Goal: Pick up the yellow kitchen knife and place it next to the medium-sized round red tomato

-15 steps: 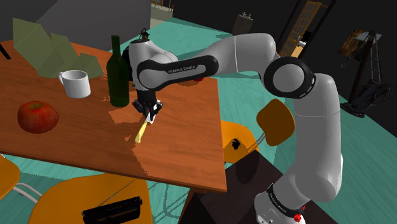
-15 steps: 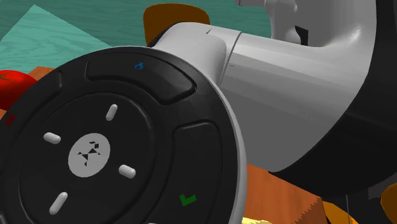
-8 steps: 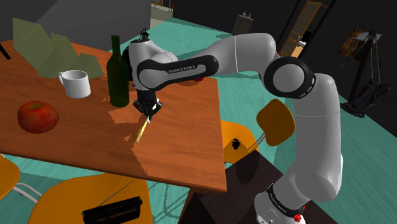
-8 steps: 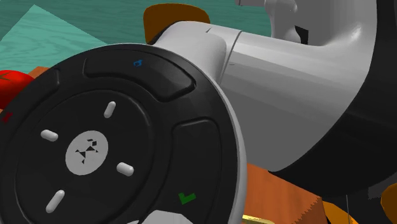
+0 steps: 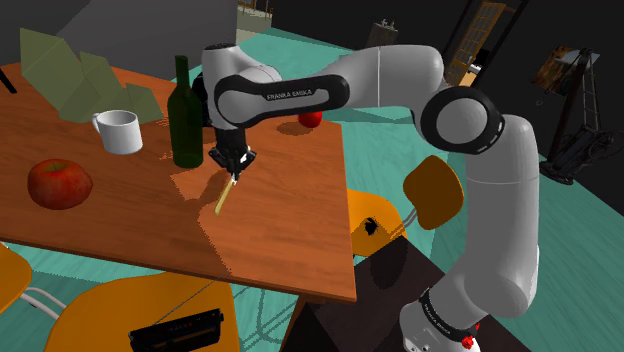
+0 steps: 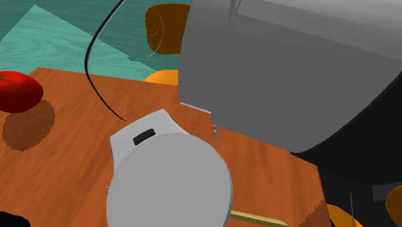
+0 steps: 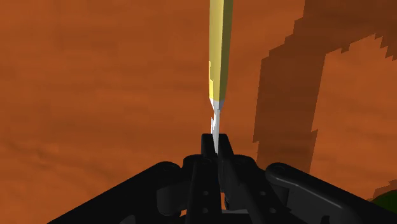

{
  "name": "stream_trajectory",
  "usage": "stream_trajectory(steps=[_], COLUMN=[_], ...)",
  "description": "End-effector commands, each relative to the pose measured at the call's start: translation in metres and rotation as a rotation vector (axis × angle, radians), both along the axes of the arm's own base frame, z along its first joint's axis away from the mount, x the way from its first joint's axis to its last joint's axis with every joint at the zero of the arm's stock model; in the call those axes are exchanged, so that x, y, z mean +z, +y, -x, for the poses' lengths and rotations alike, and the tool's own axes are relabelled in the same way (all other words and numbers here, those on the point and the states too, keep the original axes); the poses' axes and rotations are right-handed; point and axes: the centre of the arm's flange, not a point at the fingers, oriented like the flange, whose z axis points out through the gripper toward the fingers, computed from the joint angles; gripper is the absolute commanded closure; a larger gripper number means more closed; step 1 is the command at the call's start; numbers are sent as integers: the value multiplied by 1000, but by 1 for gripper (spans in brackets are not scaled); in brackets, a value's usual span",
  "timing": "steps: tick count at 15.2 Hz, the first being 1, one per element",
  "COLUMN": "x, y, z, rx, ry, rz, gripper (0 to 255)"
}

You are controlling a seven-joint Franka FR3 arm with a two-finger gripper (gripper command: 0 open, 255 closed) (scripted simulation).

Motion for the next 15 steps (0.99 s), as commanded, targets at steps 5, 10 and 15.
stream_trajectory(steps=[5,10,15], x=[32,59,85], y=[0,0,0], z=[0,0,0], rx=[0,0,0], ry=[0,0,0], rz=[0,0,0], gripper=[255,255,255])
